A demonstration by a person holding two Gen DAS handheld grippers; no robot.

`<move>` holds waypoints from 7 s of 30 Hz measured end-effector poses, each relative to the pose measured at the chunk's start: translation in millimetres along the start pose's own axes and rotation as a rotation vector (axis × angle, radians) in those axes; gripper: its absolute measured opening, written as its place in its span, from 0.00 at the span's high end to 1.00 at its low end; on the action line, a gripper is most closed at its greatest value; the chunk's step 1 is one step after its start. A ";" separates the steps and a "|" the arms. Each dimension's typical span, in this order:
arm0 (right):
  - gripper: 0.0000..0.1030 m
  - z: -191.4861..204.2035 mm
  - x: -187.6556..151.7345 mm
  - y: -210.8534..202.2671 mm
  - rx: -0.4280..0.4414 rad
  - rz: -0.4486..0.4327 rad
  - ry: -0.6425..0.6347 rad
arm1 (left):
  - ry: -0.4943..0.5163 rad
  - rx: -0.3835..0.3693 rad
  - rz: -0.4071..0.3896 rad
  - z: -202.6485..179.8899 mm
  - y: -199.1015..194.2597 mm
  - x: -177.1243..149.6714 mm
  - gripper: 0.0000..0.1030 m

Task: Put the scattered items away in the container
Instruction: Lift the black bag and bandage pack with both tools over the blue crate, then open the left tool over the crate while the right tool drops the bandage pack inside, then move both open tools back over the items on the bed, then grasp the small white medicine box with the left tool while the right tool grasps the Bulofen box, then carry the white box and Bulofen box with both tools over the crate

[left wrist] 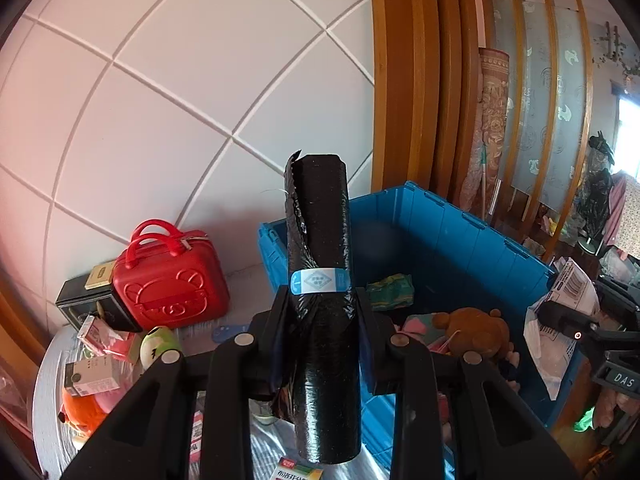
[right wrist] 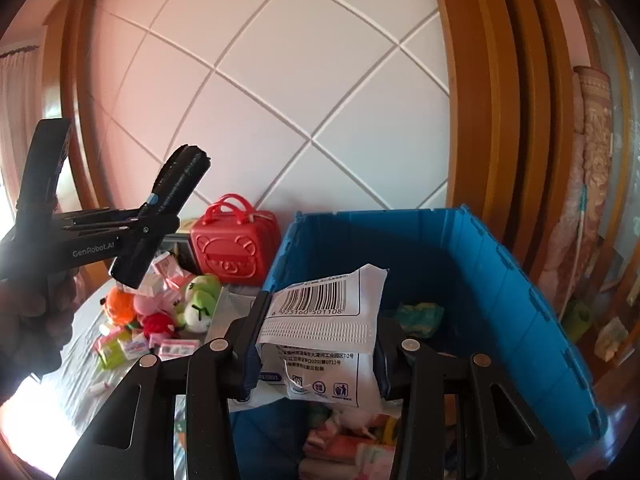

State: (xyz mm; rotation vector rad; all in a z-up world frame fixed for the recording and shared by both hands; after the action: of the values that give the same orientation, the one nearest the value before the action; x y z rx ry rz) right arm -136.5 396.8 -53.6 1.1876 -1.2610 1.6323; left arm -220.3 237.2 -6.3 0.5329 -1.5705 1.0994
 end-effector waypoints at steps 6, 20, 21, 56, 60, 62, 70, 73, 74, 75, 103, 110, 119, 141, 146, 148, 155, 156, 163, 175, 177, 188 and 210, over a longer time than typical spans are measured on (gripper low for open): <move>0.60 -41.3 -3.6 7.5 -0.011 0.006 0.026 | 0.009 -0.038 0.024 -31.2 37.3 10.8 0.72; 0.60 -102.2 -11.5 19.7 -0.047 0.035 0.065 | 0.044 -0.107 0.073 -84.9 100.3 26.4 0.72; 0.60 -105.0 -11.3 20.8 -0.047 0.035 0.068 | 0.037 -0.117 0.073 -86.5 103.1 29.2 0.72; 0.00 49.1 -15.3 50.2 0.305 0.042 -0.040 | -0.190 0.432 0.202 185.8 -55.0 -125.9 0.00; 0.00 94.7 -21.9 50.6 0.331 0.054 -0.055 | -0.218 0.487 0.249 236.2 -84.2 -164.1 0.00; 0.00 118.1 -27.0 53.7 0.338 0.067 -0.055 | -0.223 0.508 0.276 261.1 -98.4 -184.0 0.00; 0.00 210.0 -63.5 75.8 0.325 0.153 -0.056 | -0.210 0.554 0.398 346.0 -132.2 -270.4 0.00; 0.00 232.3 -92.6 91.8 0.283 0.212 -0.046 | -0.224 0.544 0.453 372.6 -136.6 -307.8 0.00; 0.00 237.5 -105.3 98.1 0.260 0.240 -0.041 | -0.227 0.538 0.468 379.9 -138.3 -320.9 0.00; 0.00 241.9 -116.9 103.4 0.240 0.263 -0.035 | -0.226 0.531 0.484 385.6 -139.3 -333.9 0.00; 0.00 224.9 -374.3 207.6 -0.338 0.715 0.237 | -0.144 0.222 0.661 390.2 -116.9 -503.2 0.74; 0.00 218.7 -379.4 216.5 -0.391 0.722 0.232 | -0.158 0.201 0.616 375.8 -121.6 -489.7 0.74; 0.05 219.1 -388.4 219.6 -0.379 0.747 0.175 | -0.182 0.207 0.586 375.3 -122.4 -479.6 0.74; 0.09 230.6 -322.5 182.2 -0.241 0.611 0.105 | -0.195 0.255 0.469 372.4 -136.1 -424.9 0.74; 0.09 249.7 -309.5 188.0 -0.213 0.568 0.096 | -0.196 0.279 0.439 372.9 -144.2 -409.8 0.74; 0.09 258.3 -301.4 199.9 -0.201 0.550 0.088 | -0.194 0.287 0.424 372.2 -147.9 -402.2 0.74; 0.09 260.7 -250.9 176.0 -0.150 0.465 0.097 | -0.186 0.324 0.367 371.1 -159.1 -368.4 0.74; 0.09 260.8 -243.4 173.0 -0.142 0.450 0.097 | -0.186 0.331 0.354 371.1 -160.8 -361.6 0.74; 0.09 262.1 -184.6 142.9 -0.069 0.343 0.074 | -0.183 0.361 0.267 367.2 -167.2 -310.0 0.74; 0.09 243.0 -107.9 94.8 0.039 0.197 0.081 | -0.165 0.348 0.149 331.0 -158.4 -224.6 0.74; 0.09 236.2 -95.6 86.1 0.051 0.161 0.071 | -0.166 0.339 0.135 322.4 -154.3 -211.2 0.74; 0.09 181.5 -39.4 51.2 0.085 0.041 0.083 | -0.108 0.328 0.053 267.4 -128.3 -140.4 0.74; 0.09 18.6 2.3 4.6 -0.011 -0.067 0.152 | 0.035 0.136 -0.035 102.3 -27.6 -29.0 0.74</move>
State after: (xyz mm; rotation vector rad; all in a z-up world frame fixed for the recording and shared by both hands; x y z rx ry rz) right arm -137.3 377.6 -51.1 1.0666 -1.1221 1.6325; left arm -241.7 130.4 -20.8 0.6271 -1.4577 1.1884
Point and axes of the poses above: each gripper's, at about its wrist camera, not at the fingertips, and y roughly the way its jaws point, z to its left, x to its top, the point moved 2 cm from there along y, roughly the way its jaws point, and after that the axes turned 12 degrees about -z, right-handed, at the moved point
